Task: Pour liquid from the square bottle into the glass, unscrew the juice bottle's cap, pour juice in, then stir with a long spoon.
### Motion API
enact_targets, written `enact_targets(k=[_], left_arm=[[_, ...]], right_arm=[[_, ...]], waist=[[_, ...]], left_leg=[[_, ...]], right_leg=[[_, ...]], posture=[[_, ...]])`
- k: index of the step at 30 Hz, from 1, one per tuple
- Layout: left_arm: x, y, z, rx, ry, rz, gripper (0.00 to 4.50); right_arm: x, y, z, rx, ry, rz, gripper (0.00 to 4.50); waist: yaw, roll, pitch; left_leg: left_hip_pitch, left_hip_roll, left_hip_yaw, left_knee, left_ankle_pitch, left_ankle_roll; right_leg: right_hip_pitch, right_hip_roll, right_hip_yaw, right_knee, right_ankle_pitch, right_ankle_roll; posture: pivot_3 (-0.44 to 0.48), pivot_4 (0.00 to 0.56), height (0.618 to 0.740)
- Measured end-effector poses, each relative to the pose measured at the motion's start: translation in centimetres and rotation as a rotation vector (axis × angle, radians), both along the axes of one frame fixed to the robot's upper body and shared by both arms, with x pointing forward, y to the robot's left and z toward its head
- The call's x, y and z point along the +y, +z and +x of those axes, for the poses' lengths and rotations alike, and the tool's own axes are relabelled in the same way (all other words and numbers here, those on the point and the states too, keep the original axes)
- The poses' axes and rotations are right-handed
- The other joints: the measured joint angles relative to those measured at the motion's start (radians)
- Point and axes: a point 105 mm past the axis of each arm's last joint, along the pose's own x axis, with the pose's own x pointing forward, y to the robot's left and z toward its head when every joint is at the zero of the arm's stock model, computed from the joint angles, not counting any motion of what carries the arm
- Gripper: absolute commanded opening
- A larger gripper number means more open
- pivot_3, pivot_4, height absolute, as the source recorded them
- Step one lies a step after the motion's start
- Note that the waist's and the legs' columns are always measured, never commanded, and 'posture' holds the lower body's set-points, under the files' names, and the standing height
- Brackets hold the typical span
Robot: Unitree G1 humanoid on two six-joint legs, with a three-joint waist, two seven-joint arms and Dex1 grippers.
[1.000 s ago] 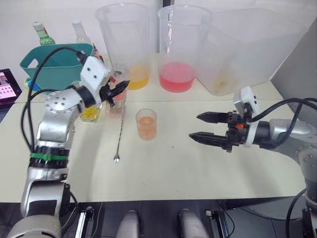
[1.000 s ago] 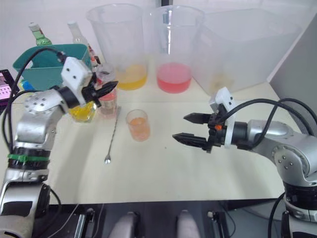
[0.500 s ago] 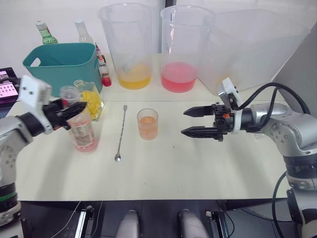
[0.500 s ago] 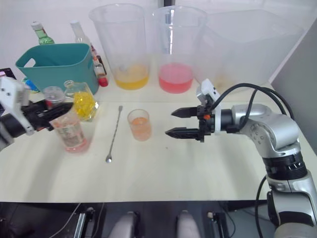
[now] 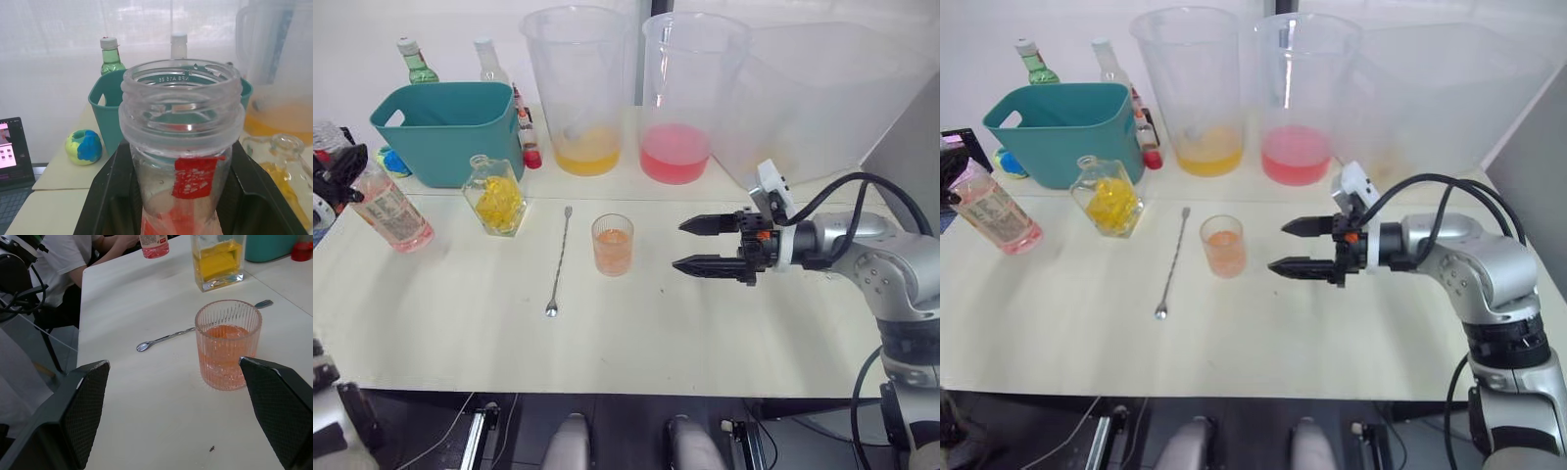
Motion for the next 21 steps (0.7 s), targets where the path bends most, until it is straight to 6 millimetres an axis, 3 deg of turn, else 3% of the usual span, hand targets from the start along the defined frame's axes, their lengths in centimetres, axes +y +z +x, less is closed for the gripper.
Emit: enact_targets(k=[8, 14, 21], left_arm=[[-1.3, -1.3, 4.8, 0.032, -0.024, -0.008, 1.52], [-2.7, -3.5, 6.6, 0.079, -0.039, -0.007, 1.52], [-2.9, -3.9, 6.8, 0.073, -0.038, 0.012, 1.52]], right_arm=[[-1.0, 0.0, -0.8, -0.014, -0.090, 0.007, 4.47], [-1.6, 0.0, -1.0, -0.021, -0.136, 0.007, 4.47], [-2.1, -0.1, -1.2, -0.016, -0.163, -0.005, 4.47]], waist=[[-0.011, -0.001, 0.000], [-0.028, -0.001, 0.000], [-0.031, -0.001, 0.000]], left_leg=[[-0.001, 0.000, 0.000, 0.000, 0.000, 0.000], [-0.001, 0.000, 0.000, 0.000, 0.000, 0.000], [-0.001, 0.000, 0.000, -0.001, 0.000, 0.000]], right_leg=[[0.000, 0.000, 0.000, 0.001, 0.000, 0.000], [0.000, 0.000, 0.000, 0.001, 0.000, 0.000], [0.000, 0.000, 0.000, 0.002, 0.000, 0.000]], posture=[[0.000, 0.150, 0.740], [0.000, 0.150, 0.740], [0.000, 0.150, 0.740]])
